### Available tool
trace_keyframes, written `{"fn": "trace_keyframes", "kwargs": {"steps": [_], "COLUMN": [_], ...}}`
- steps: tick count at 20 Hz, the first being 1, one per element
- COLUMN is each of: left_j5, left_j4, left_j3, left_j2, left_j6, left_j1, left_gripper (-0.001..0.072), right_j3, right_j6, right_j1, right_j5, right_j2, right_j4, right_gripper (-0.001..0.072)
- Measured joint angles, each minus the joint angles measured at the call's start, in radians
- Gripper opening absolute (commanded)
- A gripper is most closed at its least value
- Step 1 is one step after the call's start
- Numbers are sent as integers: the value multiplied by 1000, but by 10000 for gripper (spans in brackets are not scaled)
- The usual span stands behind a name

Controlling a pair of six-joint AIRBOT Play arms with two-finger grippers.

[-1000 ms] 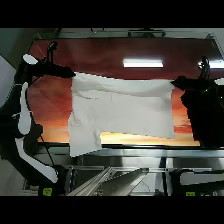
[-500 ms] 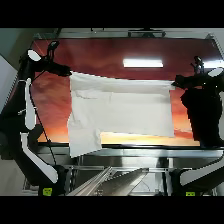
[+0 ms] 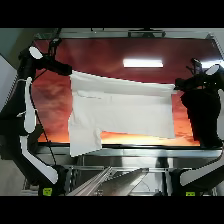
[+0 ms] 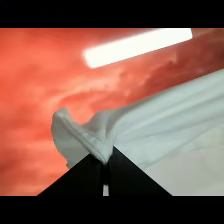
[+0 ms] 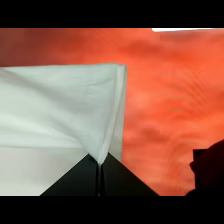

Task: Fold the shirts.

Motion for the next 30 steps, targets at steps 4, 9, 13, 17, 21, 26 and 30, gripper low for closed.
{"fn": "trace_keyframes", "kwargs": {"steps": [4, 9, 13, 17, 21, 26, 30], "left_j5": [-58, -142, -171, -198, -271, -341, -332], "left_j4": [78, 155, 173, 181, 181, 91, 40], "left_j3": [-1, -1, -1, -1, -1, -114, -470], "left_j2": [-31, -84, -112, -119, -88, 75, 306], "left_j6": [-52, -123, -159, -182, -192, -228, -229], "left_j1": [-14, -45, -74, -83, -54, 45, 128], "left_gripper": [12, 12, 13, 340, 340, 336, 337], "right_j3": [-16, -21, -22, -21, -19, -87, -332], "right_j6": [28, 60, 97, 113, 126, 109, 59], "right_j1": [27, 58, 81, 100, 92, 24, -68], "right_j5": [9, -1, -6, -6, 36, 174, 208], "right_j2": [-10, -33, -44, -46, -6, 132, 294], "right_j4": [-40, -55, -93, -116, -123, -130, -128], "right_gripper": [10, 10, 11, 487, 493, 490, 490]}}
